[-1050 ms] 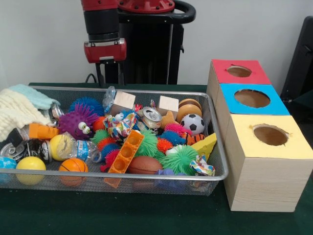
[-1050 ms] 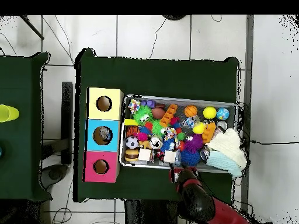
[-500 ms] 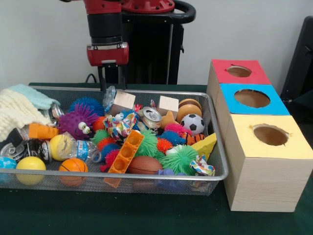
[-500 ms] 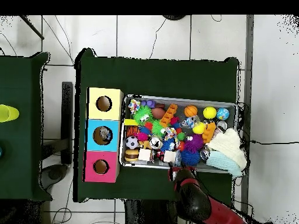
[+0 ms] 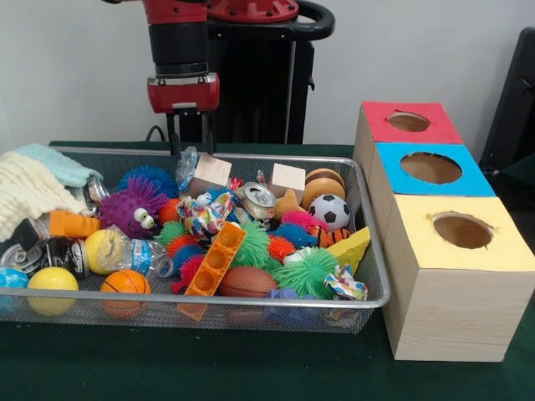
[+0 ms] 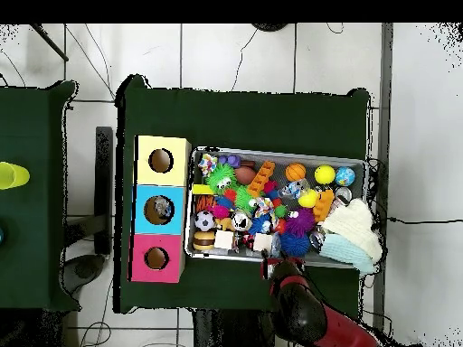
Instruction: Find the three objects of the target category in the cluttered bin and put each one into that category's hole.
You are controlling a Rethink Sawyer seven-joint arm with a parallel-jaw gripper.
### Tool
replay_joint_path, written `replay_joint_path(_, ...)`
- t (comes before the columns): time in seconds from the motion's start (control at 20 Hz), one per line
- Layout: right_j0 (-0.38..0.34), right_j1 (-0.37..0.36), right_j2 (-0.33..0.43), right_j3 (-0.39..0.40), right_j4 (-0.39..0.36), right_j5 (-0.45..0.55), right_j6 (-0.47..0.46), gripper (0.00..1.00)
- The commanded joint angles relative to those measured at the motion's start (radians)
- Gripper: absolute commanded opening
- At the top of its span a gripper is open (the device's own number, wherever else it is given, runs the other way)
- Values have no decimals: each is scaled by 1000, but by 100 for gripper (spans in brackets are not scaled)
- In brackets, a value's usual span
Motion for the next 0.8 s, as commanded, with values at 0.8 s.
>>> replay_joint_path(0.8, 34, 152, -11, -215, 40, -175, 310, 100)
